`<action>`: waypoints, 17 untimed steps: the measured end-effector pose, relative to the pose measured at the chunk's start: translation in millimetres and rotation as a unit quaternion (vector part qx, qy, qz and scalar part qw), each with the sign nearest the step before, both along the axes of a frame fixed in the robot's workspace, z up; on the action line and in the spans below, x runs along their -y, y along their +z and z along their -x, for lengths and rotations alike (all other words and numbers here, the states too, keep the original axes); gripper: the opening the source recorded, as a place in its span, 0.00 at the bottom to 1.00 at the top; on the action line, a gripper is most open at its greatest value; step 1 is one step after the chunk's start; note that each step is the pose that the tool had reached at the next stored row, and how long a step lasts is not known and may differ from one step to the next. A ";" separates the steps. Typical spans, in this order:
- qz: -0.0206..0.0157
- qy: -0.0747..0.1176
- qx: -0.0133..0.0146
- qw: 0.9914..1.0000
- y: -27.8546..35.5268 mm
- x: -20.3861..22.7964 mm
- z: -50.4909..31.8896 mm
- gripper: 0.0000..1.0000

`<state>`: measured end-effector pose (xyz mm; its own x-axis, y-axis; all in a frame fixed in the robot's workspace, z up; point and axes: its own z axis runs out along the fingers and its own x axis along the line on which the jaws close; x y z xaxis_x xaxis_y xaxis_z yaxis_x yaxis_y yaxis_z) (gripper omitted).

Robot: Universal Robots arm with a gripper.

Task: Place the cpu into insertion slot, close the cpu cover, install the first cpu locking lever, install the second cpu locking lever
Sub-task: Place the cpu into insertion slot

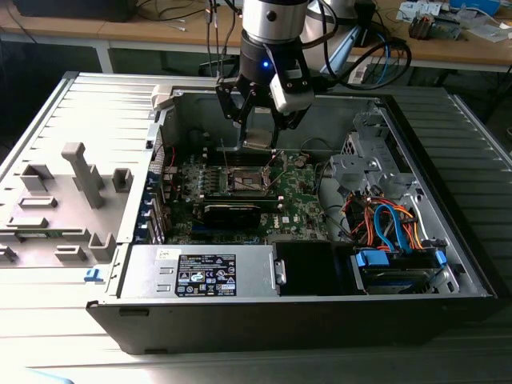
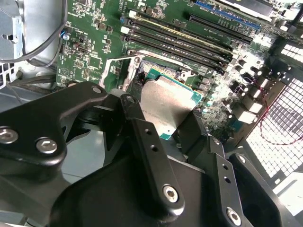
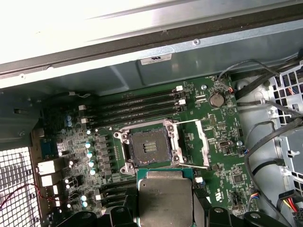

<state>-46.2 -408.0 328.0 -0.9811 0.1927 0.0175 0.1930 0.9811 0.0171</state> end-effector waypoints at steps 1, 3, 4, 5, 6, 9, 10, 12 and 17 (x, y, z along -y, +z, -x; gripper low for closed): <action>0.000 -0.001 0.000 1.000 0.0 0.0 0.0 0.55; 0.000 -0.002 0.000 1.000 -0.1 0.0 0.0 0.55; 0.000 -0.002 0.000 1.000 -0.1 0.0 0.0 0.55; 0.000 -0.003 0.000 1.000 -0.2 0.0 0.0 0.55; 0.000 -0.003 0.000 1.000 -0.2 0.0 0.0 0.55; 0.000 -0.005 0.000 1.000 -0.3 0.0 0.0 0.55; 0.000 -0.006 0.000 1.000 -0.3 0.0 0.0 0.55; 0.000 -0.007 0.000 1.000 -0.4 0.0 0.0 0.55; 0.000 -0.009 0.000 1.000 -0.5 0.0 0.0 0.55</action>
